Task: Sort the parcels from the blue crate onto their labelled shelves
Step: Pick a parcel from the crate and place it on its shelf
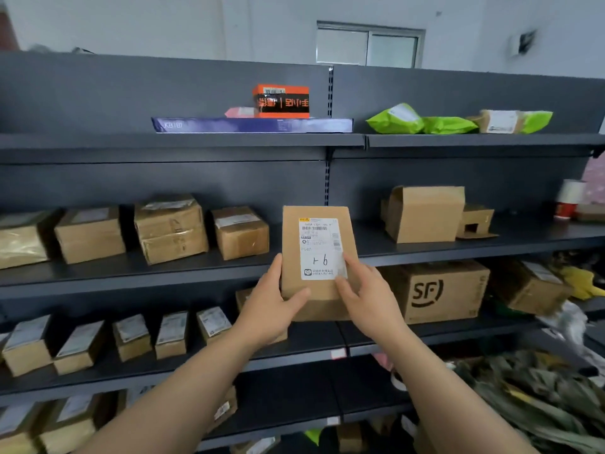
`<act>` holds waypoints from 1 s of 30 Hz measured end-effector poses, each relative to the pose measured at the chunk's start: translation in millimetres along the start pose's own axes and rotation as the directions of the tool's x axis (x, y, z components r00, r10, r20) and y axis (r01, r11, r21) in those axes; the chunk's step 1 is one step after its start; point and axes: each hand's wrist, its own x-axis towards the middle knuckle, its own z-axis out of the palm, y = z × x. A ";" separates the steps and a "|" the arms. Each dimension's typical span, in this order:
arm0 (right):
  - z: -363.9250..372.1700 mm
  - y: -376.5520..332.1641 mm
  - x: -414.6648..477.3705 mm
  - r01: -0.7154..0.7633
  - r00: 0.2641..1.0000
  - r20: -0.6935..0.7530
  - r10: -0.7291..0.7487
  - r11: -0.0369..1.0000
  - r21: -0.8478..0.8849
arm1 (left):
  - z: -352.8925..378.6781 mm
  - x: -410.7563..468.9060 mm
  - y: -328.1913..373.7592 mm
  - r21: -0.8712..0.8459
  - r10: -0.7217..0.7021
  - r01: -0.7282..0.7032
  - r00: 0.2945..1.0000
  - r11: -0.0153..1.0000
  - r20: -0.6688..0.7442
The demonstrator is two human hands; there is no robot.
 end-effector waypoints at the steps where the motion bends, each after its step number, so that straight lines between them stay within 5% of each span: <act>1: 1.2 4.2 16.7 0.017 1.000 0.007 -0.017 1.000 -0.004 | 1.0 15.6 -2.0 0.008 -0.003 0.004 1.000 1.000 -0.014; 15: 36.0 90.2 246.9 0.082 0.974 0.208 -0.085 0.996 0.024 | 25.7 200.0 -33.7 0.134 -0.038 0.065 0.980 0.989 -0.196; 30: 91.7 132.8 338.2 0.011 0.953 0.302 -0.019 0.999 0.030 | 28.9 288.2 -81.9 0.287 -0.178 0.241 0.957 0.927 -0.230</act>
